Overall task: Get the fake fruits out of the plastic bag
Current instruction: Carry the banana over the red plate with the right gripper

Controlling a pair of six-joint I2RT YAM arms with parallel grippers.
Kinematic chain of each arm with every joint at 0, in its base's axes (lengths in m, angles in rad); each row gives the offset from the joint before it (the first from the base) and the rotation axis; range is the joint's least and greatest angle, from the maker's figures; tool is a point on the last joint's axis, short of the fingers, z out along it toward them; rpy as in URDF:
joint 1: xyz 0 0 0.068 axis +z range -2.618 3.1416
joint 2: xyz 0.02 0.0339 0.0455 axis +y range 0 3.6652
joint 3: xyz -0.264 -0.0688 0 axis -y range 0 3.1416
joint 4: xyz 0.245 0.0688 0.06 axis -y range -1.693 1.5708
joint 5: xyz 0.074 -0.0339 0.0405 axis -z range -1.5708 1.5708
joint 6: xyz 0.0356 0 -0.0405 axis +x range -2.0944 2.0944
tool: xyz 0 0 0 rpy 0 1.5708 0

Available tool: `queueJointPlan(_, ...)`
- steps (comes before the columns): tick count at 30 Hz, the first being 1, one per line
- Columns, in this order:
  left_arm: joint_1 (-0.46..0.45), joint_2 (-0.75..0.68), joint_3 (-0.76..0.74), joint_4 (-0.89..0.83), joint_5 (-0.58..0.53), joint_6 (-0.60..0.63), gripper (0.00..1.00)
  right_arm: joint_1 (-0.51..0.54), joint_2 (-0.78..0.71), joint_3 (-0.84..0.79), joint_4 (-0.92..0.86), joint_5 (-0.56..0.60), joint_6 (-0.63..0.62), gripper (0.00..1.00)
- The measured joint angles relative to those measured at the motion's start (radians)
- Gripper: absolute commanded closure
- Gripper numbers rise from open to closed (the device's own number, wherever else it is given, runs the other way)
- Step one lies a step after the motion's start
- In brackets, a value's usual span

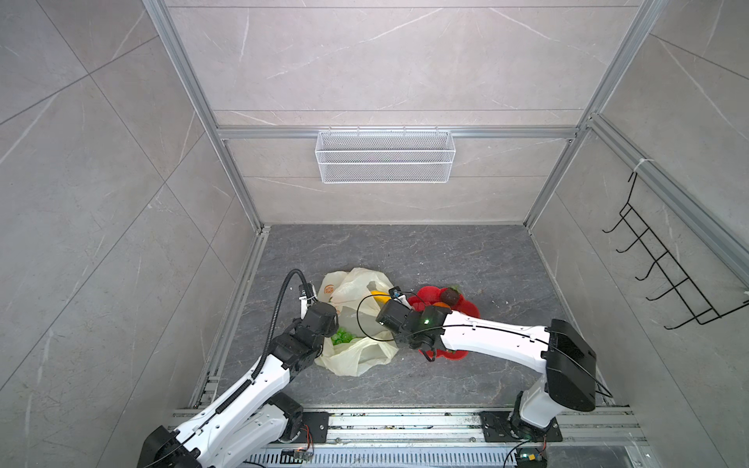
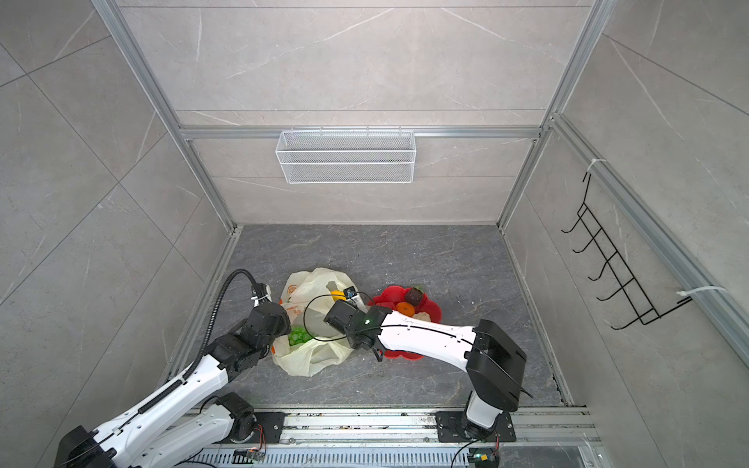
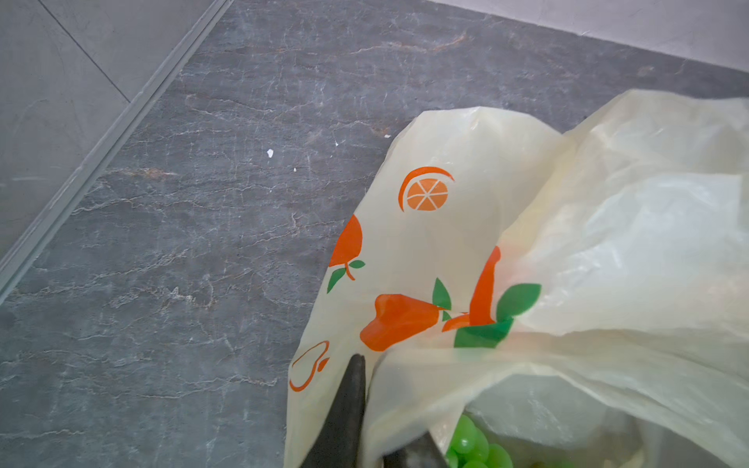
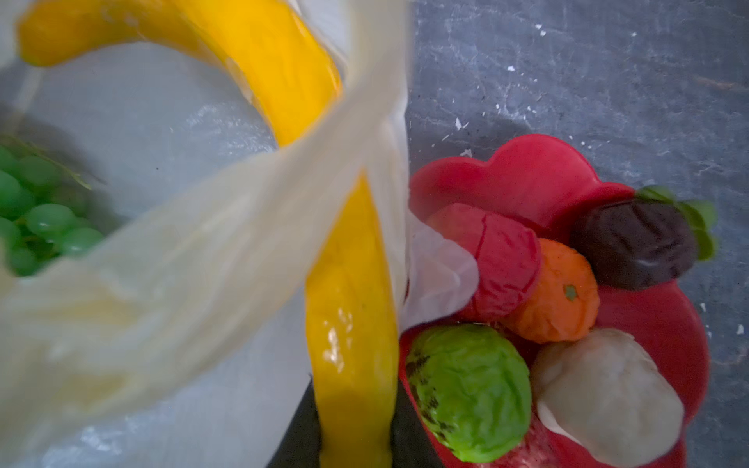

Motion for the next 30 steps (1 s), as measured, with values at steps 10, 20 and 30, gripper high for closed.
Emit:
queueJointPlan(10,0.035,0.117,0.069,-0.019,-0.038,-0.04,0.84,0.005,-0.077,-0.089,-0.005,-0.008,0.008,0.78)
queueJointPlan(20,0.083,0.12,0.069,-0.021,-0.038,-0.05,0.84,0.006,-0.236,-0.175,-0.042,0.005,0.016,0.77)
queueJointPlan(30,0.09,0.093,0.058,-0.026,-0.039,-0.07,0.84,-0.055,-0.398,-0.226,-0.17,0.089,0.038,0.75)
